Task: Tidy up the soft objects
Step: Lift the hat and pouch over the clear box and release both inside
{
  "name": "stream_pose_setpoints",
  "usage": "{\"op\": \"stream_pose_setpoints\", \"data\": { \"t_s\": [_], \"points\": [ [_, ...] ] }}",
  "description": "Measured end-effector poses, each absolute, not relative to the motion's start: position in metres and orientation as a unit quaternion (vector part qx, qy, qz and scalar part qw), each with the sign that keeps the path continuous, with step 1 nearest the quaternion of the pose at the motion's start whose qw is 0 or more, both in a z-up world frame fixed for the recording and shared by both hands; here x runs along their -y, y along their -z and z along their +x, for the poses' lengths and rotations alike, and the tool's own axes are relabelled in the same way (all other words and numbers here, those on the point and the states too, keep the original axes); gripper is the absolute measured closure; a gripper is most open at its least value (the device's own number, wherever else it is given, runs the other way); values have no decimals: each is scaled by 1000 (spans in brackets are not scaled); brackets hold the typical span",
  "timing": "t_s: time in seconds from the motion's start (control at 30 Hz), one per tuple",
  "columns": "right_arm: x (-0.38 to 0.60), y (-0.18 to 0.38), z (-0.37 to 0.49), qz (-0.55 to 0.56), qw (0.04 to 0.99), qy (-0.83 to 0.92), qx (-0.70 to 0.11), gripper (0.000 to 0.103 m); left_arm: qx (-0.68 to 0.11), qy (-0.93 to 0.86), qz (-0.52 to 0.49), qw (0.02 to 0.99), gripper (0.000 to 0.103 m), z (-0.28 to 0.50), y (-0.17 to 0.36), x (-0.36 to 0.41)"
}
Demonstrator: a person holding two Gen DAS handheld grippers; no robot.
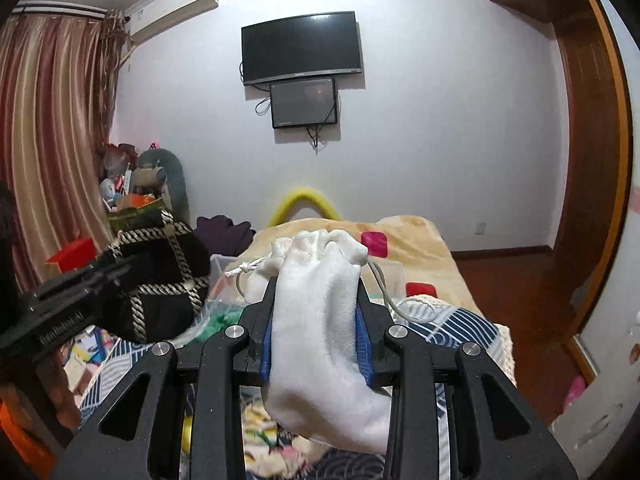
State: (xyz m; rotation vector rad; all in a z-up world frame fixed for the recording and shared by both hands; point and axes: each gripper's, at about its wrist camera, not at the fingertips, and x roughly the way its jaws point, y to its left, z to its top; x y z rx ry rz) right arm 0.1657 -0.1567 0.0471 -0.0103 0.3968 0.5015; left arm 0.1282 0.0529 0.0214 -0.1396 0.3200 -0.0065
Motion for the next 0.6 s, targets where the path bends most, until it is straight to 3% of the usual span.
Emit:
{"op": "stream_pose_setpoints", "data": {
  "t_s": [0.6],
  "points": [
    [131,8,215,-48,918,-252,-301,74,-307,29,-76,948,83,224,43,-48]
  ]
}}
